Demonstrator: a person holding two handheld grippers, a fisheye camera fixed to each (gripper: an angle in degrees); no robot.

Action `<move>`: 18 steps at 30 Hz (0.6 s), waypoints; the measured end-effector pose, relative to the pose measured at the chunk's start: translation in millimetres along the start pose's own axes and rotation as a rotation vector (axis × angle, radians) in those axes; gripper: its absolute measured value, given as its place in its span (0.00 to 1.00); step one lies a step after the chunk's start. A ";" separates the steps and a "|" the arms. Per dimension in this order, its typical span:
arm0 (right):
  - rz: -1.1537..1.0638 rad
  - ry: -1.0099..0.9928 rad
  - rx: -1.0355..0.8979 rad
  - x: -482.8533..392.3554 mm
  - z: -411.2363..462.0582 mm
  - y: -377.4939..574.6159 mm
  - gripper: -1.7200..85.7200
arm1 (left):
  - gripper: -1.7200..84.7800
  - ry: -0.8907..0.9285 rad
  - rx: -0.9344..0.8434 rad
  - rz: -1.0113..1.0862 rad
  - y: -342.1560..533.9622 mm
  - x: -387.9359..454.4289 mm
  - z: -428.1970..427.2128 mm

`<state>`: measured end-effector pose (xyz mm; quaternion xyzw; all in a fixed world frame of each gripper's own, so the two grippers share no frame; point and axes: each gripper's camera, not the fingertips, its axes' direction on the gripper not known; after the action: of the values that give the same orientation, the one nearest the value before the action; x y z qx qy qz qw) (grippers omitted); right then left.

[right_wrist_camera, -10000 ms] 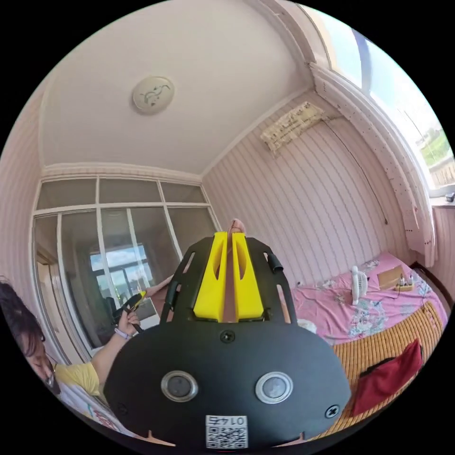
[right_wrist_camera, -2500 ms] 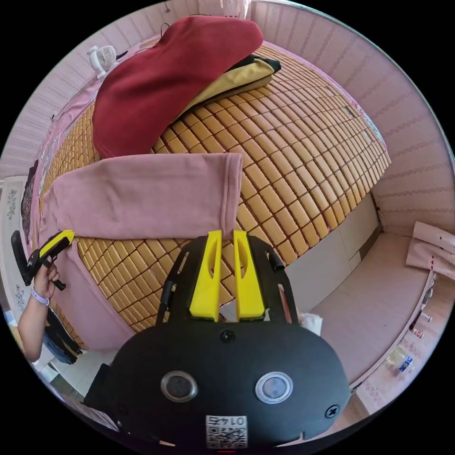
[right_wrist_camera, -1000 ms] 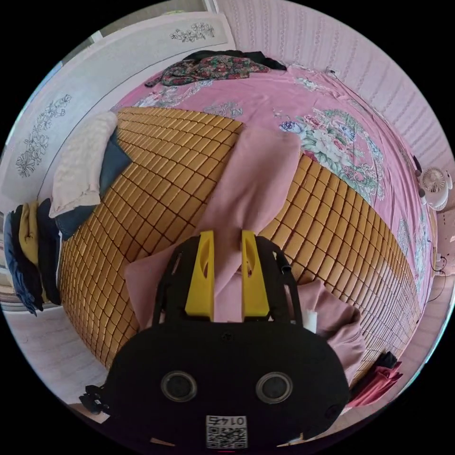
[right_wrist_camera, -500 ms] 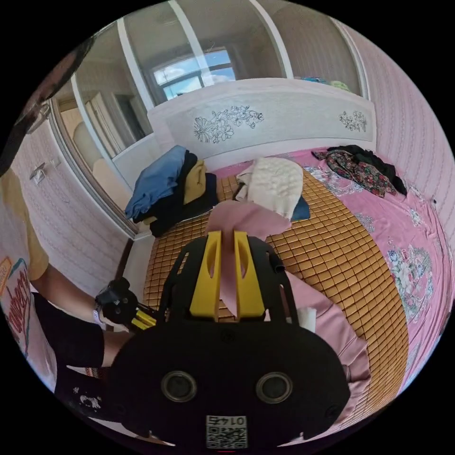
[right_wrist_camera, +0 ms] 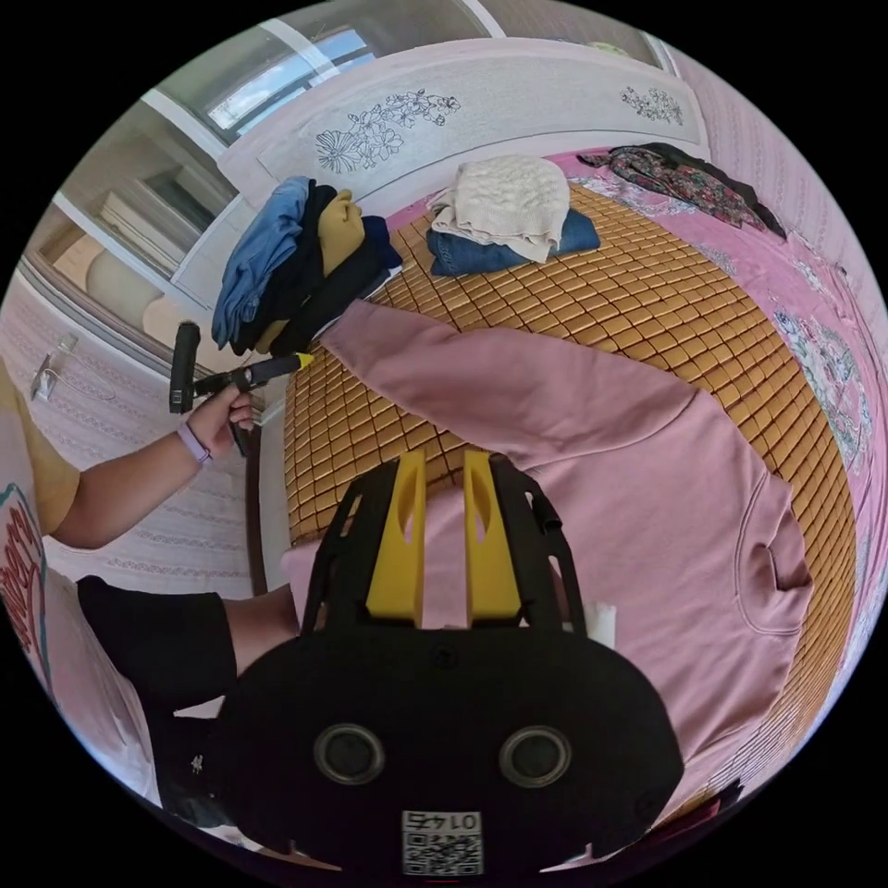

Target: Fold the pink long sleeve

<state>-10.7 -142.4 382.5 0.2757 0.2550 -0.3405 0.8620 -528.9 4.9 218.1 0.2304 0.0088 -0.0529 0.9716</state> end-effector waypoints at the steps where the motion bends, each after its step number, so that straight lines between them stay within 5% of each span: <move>1: 0.002 -0.007 -0.004 -1.3 1.5 1.5 0.10 | 0.12 0.006 0.041 -0.028 -8.8 -5.4 1.3; 8: -0.029 0.066 -0.024 -21.9 17.8 14.8 0.09 | 0.10 -0.127 -0.005 -0.170 -23.3 -25.9 28.9; 18: 0.162 0.020 0.068 -15.4 24.4 21.6 0.08 | 0.02 -0.004 0.061 -0.189 4.8 -14.2 -17.5</move>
<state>1.4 -138.1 416.2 0.3278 0.2289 -0.2752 0.8743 -542.4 18.4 205.2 0.2579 0.0267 -0.1450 0.9548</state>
